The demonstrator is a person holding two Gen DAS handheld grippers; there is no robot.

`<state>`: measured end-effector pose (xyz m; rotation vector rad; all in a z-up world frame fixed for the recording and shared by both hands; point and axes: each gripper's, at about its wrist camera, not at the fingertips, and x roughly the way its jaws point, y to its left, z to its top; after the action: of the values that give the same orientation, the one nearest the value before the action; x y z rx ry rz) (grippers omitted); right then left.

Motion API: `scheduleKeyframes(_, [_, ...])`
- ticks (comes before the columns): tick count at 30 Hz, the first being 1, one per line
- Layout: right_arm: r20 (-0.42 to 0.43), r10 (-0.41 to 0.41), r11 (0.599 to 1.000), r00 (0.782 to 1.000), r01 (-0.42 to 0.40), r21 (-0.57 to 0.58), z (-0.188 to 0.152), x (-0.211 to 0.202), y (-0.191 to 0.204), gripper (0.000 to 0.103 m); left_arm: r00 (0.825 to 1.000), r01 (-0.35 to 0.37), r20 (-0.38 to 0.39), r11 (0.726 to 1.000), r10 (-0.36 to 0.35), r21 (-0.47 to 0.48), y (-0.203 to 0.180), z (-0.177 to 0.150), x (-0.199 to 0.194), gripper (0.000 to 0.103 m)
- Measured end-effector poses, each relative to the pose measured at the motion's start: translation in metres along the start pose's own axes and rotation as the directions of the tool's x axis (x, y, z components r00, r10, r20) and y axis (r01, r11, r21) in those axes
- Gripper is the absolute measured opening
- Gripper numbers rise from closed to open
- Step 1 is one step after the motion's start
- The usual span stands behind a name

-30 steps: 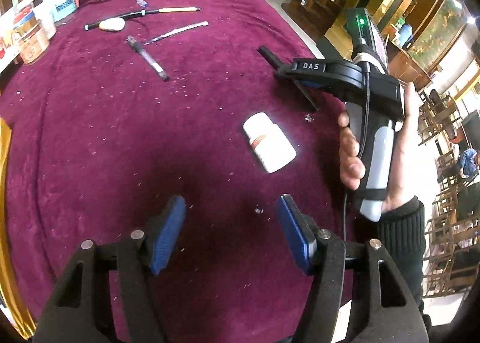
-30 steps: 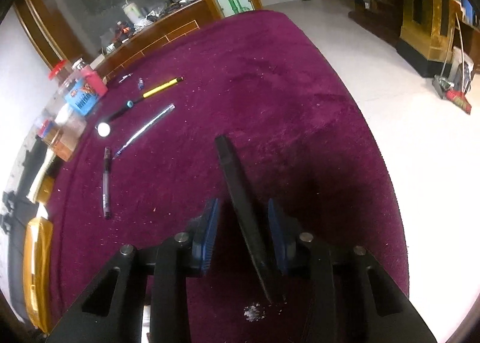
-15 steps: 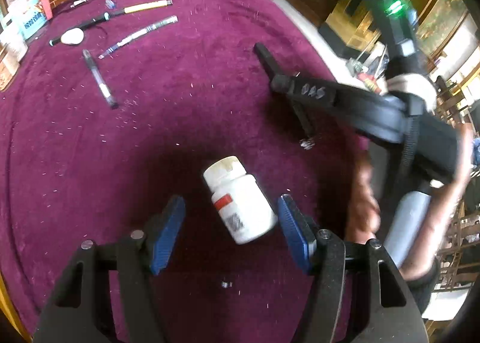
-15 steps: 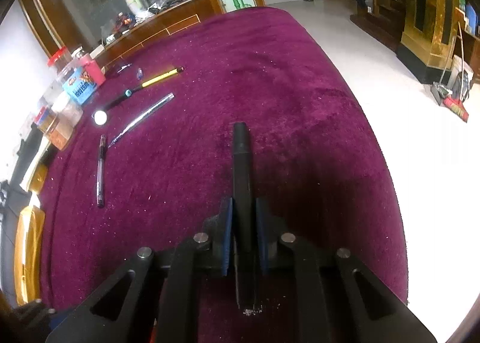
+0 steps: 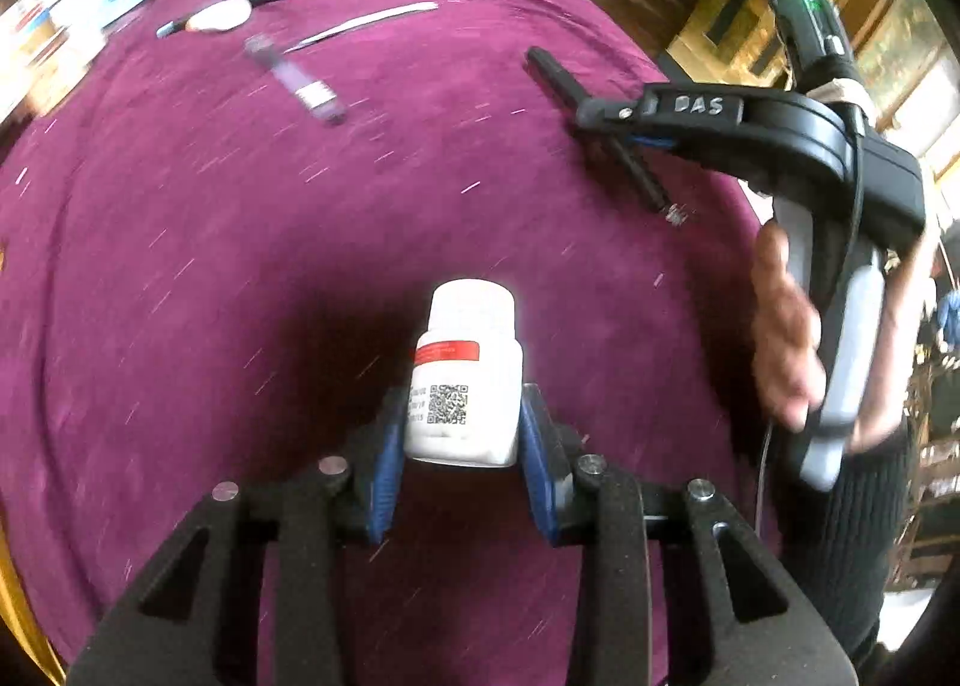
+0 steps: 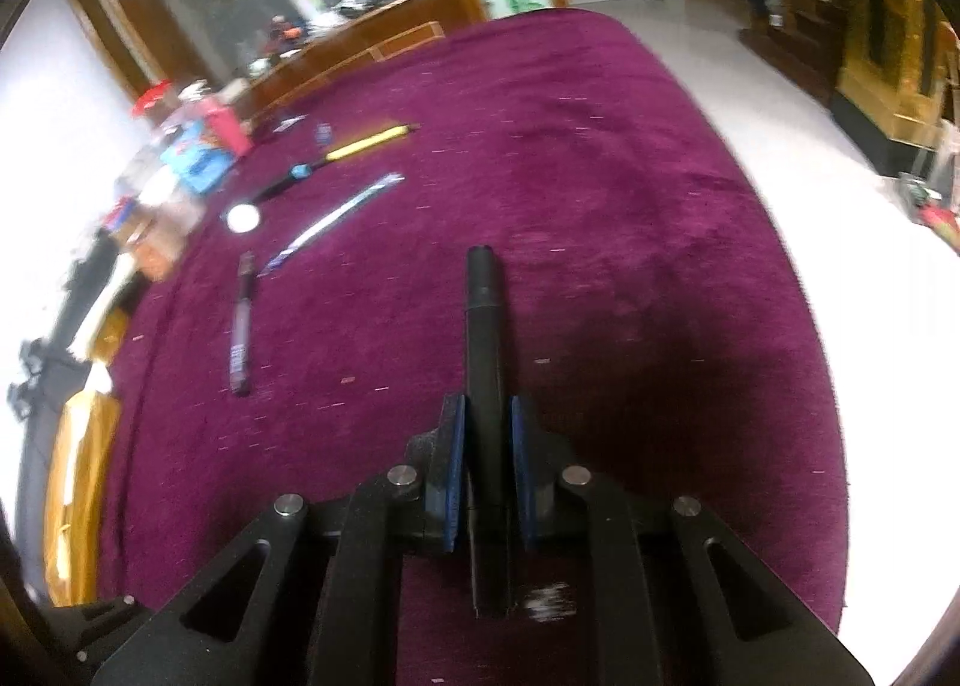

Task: Organize rigid objects
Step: 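Grasp the white pill bottle with the left tool while the right tool grasps a black pen, then carry both into the white tray, lower them and open both tools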

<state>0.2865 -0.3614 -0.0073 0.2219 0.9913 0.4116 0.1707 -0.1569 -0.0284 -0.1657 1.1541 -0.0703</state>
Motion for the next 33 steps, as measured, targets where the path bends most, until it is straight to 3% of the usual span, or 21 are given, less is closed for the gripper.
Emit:
scheduleKeyframes(3, [-0.016, 0.033, 0.999, 0.999, -0.033, -0.035, -0.003, 0.003, 0.010, 0.013, 1.000, -0.001, 0.011, 0.998, 0.002, -0.068, 0.030, -0.026, -0.015, 0.033])
scheduleKeyframes(11, [-0.044, -0.025, 0.993, 0.999, 0.020, -0.117, -0.013, 0.010, 0.037, 0.013, 0.998, 0.009, 0.064, 0.988, 0.001, -0.153, 0.082, -0.055, -0.049, 0.033])
scheduleKeyframes(13, [-0.045, 0.041, 0.994, 0.998, -0.045, -0.101, -0.021, -0.002, 0.053, 0.013, 0.996, 0.024, 0.085, 0.984, -0.009, -0.177, 0.093, -0.059, -0.055, 0.033])
scheduleKeyframes(17, [-0.003, 0.063, 0.989, 0.998, -0.063, -0.134, -0.050, -0.030, 0.096, 0.013, 0.995, 0.056, 0.092, 0.975, -0.037, -0.213, 0.110, -0.062, -0.055, 0.033])
scheduleKeyframes(23, [-0.015, 0.191, 0.969, 0.981, -0.191, -0.159, -0.096, -0.044, 0.163, 0.013, 0.988, 0.117, 0.130, 0.960, -0.086, -0.255, 0.131, -0.070, -0.074, 0.033])
scheduleKeyframes(28, [-0.064, 0.255, 0.934, 0.965, -0.263, -0.240, -0.117, -0.041, 0.225, 0.013, 0.973, 0.151, 0.213, 0.933, -0.084, -0.326, 0.166, -0.081, -0.118, 0.032])
scheduleKeyframes(33, [-0.129, 0.329, 0.877, 0.935, -0.354, -0.324, -0.137, -0.032, 0.290, 0.013, 0.956, 0.131, 0.294, 0.900, -0.003, -0.415, 0.219, -0.099, -0.166, 0.032])
